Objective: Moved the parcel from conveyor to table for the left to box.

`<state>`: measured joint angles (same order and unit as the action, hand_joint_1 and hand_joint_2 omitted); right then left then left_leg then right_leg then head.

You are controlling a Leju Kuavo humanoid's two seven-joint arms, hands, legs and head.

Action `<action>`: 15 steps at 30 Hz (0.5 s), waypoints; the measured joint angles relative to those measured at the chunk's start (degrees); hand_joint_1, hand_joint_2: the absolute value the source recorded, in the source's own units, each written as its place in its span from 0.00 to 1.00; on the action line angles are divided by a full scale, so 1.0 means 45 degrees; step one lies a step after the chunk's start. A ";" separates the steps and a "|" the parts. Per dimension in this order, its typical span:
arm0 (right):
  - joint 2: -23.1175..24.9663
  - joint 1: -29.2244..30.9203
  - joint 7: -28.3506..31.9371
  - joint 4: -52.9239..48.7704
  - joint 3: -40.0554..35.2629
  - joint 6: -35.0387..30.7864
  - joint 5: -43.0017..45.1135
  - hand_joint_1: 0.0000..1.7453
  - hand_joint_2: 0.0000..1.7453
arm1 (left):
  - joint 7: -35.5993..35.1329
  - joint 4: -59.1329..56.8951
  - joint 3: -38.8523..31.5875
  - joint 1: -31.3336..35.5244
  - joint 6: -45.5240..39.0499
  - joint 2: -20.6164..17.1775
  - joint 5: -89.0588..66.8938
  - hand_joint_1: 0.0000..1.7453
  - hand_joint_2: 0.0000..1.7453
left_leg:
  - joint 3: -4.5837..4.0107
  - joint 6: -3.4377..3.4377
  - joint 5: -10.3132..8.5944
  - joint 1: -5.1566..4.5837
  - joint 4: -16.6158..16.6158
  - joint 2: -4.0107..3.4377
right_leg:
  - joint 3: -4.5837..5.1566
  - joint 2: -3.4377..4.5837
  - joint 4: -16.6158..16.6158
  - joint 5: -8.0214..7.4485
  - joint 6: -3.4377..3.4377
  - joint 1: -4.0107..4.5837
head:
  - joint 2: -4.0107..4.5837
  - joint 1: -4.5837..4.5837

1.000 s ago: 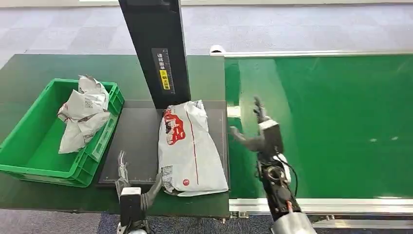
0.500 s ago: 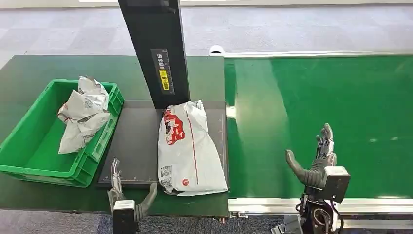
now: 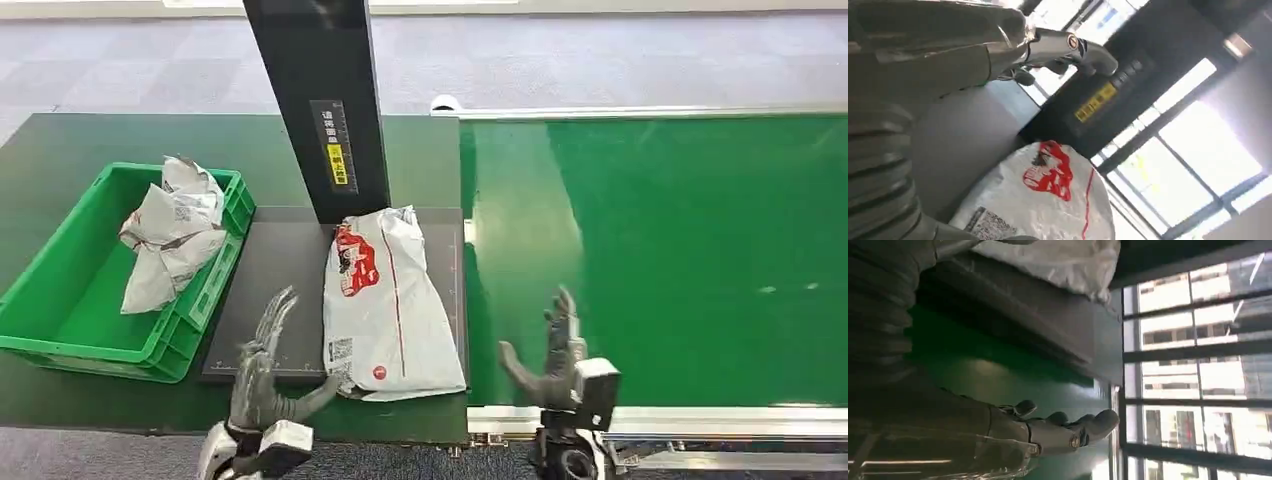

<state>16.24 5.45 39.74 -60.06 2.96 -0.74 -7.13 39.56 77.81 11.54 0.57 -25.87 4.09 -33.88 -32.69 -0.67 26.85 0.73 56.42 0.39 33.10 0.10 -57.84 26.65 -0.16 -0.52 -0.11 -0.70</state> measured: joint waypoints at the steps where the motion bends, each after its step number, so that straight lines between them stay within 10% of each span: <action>1: 0.0093 0.0236 0.0000 0.0457 -0.0310 0.0005 0.0054 0.00 1.00 | -0.0107 -0.0346 -0.0178 0.0397 0.0297 0.0000 -0.0292 0.00 1.00 | 0.0000 -0.0003 -0.0008 0.0001 0.0000 0.0005 | -0.0005 -0.0002 -0.0002 -0.0006 -0.0003 0.0001 | -0.0005 0.0010; 15: 0.0637 0.1519 0.0034 0.3802 -0.2125 0.0214 0.0428 0.00 1.00 | -0.2268 -0.7723 -0.0398 0.6089 0.0771 0.0787 -0.3598 0.00 1.00 | -0.0015 0.0002 -0.0014 -0.0006 0.0009 0.0018 | 0.0007 0.0000 -0.0004 -0.0024 -0.0020 -0.0007 | -0.0005 0.0005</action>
<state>19.10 12.29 39.89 -42.95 -6.60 0.22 -5.20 29.35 43.05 9.75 27.97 -22.40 7.63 -50.07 -32.76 -0.67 26.78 0.70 56.46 0.47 33.13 0.11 -57.86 26.55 -0.25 -0.55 -0.13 -0.68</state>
